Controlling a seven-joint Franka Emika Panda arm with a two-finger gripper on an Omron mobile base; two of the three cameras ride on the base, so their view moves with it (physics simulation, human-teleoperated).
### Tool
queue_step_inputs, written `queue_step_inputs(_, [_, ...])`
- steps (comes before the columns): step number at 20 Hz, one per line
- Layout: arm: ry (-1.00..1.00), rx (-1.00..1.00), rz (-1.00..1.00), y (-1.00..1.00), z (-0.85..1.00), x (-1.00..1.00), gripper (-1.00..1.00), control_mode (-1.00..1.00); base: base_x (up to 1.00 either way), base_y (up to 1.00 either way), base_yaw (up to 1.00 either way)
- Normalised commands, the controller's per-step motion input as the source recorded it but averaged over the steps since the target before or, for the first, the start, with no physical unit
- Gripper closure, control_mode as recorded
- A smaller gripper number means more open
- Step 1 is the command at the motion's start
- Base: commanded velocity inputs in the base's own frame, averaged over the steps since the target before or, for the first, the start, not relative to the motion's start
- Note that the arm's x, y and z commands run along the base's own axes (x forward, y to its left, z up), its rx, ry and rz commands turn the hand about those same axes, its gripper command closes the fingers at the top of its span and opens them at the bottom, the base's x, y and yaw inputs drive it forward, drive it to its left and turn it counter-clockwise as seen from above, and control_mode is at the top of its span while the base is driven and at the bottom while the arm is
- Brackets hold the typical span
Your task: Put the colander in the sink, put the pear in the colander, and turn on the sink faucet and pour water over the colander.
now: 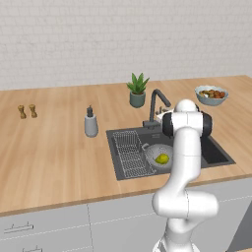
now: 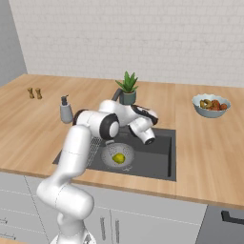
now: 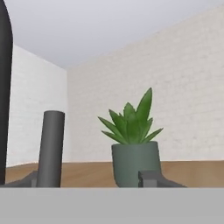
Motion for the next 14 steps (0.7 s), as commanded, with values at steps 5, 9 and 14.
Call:
queue_step_inputs(5, [0.00, 0.00, -0.14, -0.79, 0.04, 0.00, 1.00, -1.00, 0.00, 0.00, 0.00])
queue_step_inputs(9, [0.03, 0.00, -0.16, -0.92, 0.06, 0.00, 1.00, -1.00, 0.00, 0.00, 0.00])
queue_step_inputs(14, [0.07, 0.00, -0.16, -0.99, 0.04, 0.00, 1.00, -1.00, 0.00, 0.00, 0.00])
